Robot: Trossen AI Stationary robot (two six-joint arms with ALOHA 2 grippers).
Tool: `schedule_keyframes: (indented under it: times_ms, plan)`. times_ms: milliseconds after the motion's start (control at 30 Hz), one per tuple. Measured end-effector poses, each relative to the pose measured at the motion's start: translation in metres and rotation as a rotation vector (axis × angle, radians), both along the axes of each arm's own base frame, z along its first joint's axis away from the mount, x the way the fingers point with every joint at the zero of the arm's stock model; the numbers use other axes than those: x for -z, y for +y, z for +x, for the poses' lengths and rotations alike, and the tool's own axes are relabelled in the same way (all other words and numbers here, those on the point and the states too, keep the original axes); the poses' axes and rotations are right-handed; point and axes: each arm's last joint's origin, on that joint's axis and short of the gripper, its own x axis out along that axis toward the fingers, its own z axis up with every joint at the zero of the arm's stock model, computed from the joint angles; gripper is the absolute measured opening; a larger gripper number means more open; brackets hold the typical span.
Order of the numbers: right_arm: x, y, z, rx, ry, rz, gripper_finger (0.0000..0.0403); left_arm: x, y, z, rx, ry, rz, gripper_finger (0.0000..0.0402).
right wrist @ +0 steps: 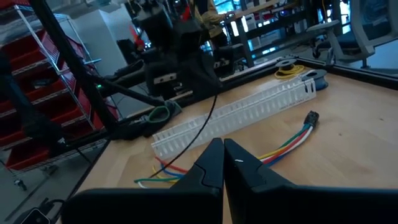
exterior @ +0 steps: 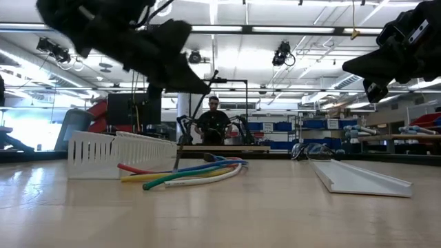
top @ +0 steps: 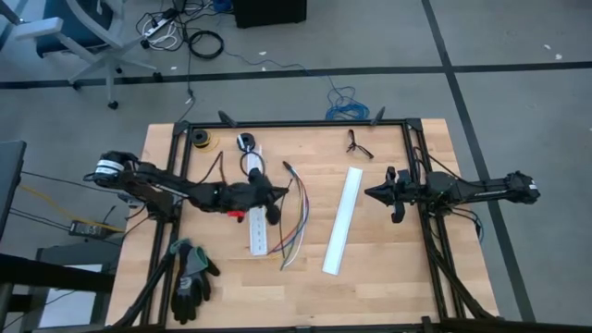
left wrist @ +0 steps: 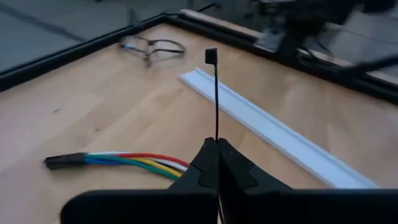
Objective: Ziptie cables
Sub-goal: Wrap the zip tie into the cable wires
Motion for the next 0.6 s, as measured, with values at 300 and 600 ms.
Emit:
schedule_keyframes:
  times_ms: [300,600]
  plan:
    - [-0.008,-0.001,-0.001,0.033,-0.079,-0.005,0.0004,0.019,0.015,-0.020,0.106,-0.053,0.061,0.0000]
    - [0.002,-0.002,0.011,0.072,0.025,0.076,0.0001,0.011,0.037,-0.019,0.156,-0.116,0.136,0.0000]
